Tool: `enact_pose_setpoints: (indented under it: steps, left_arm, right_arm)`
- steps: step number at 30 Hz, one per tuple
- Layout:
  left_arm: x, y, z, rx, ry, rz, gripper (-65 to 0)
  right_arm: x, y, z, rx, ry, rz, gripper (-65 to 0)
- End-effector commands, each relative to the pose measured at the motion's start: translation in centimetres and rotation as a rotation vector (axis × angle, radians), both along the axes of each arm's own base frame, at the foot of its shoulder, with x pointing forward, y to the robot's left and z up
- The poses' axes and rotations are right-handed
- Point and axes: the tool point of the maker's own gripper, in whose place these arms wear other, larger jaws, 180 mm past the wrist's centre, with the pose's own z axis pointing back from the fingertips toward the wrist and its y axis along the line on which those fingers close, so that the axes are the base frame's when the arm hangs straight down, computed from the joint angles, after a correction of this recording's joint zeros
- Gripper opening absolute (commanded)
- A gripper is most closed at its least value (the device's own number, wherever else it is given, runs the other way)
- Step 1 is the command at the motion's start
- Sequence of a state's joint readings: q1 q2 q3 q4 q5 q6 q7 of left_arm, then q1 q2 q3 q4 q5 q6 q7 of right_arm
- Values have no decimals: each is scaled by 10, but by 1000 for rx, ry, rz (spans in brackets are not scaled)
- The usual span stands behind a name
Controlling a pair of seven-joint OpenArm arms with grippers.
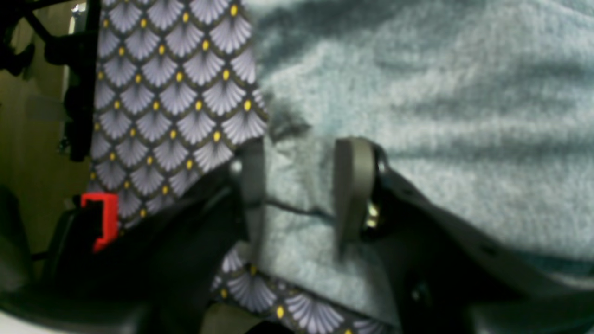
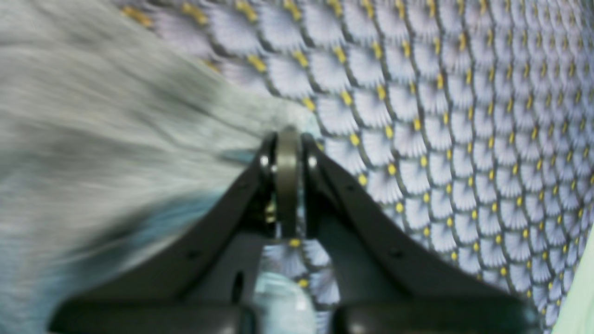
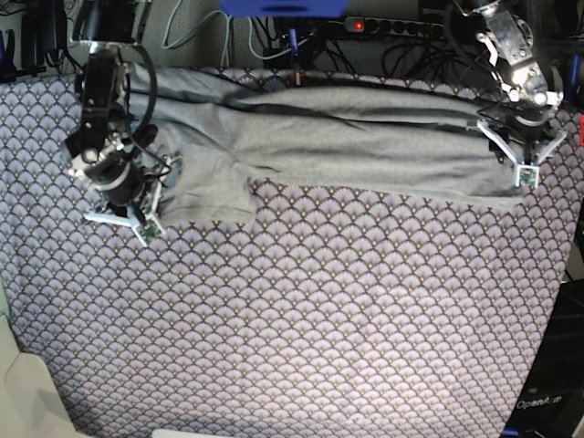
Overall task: Fold the T-shirt properly
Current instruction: 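Lift the strip end with the right gripper and pull it back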
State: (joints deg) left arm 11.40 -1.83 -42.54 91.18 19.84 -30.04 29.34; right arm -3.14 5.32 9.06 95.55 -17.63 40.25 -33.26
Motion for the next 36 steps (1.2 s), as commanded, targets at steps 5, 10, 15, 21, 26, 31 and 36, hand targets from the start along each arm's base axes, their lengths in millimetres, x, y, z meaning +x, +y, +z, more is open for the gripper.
enact_pose_setpoints:
  steps: [5,10,15,21,26,31,36]
  left_arm:
    - [8,6,13,22,-44,-4,-398]
    - [8,7,13,26,-43,-4,-398]
    - [9,7,13,25,-43,-4,-398]
    - [10,8,14,28,-45,-5,-398]
    - [16,8,18,34,-56,-6,-398]
    - [16,8,18,34,-56,-6,-398]
    - [16,8,18,34,-55,-6,-398]
  right_arm:
    - [-14,15,21,3,-72,56,-650]
    - [-38,23,28,24,-105,86,-650]
    - [-62,29,25,57,-111,115,-650]
    - [-88,25,23,122,-141,112,-650]
    - [-107,22,28,228,-174,81,-650]
    - [-123,12,31,269,-191,47,-650]
    - [-153,19,30,329,-184,59,-650]
